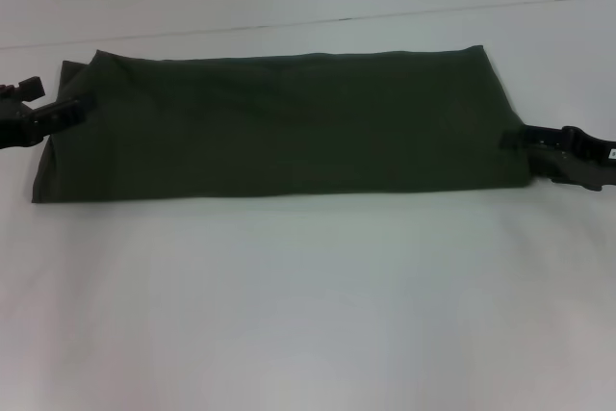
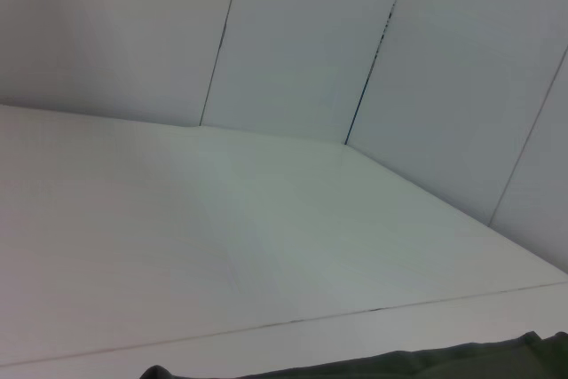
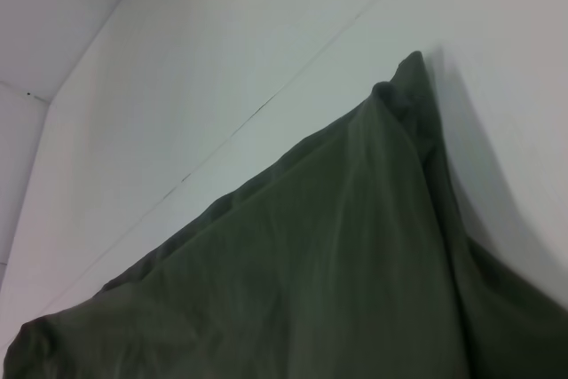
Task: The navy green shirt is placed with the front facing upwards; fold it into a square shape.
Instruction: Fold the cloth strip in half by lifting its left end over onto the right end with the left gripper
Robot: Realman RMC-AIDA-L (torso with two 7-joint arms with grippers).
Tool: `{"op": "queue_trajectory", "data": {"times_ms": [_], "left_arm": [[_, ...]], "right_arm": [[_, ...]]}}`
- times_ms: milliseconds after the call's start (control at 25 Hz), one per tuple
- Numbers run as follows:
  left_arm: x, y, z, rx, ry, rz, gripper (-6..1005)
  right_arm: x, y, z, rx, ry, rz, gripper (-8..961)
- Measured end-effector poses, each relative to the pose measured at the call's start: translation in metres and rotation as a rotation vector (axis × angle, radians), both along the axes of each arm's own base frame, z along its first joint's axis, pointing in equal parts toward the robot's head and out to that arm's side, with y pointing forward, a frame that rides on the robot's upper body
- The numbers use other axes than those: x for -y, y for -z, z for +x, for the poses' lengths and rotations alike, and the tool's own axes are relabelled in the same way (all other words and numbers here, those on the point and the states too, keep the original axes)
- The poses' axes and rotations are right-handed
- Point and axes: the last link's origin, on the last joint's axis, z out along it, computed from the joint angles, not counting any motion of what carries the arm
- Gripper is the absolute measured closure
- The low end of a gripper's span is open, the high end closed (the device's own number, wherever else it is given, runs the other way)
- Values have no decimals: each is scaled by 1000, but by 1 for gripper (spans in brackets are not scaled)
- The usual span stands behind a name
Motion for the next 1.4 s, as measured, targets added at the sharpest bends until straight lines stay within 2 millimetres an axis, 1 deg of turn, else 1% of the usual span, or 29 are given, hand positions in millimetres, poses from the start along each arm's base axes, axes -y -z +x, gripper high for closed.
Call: {"op": "queue_trajectory", "data": {"times_ms": [520,720,840,1040,1280,1400], "left_arm": [[-1,-1,-1,-3,-8,7,63],[-1,-1,-1,-2,-9,6,64],[-1,-1,-1,-2,-9,6,65],[-1,-1,-1,-3,-11,7,64],[-1,1,-4,-10,-25,0,65],[-1,2,-8,-13,-50,-4,65]], "right_arm": [[-2,4,-4,2,-15,-5,214],[-2,4,-3,4,-16,-5,447],[-3,4,-3,9,-13,-1,669],[-1,3,-1,10,-8,1,903],[-1,2,0,14,-8,6,950],[-1,2,0,14,-9,7,950]]}}
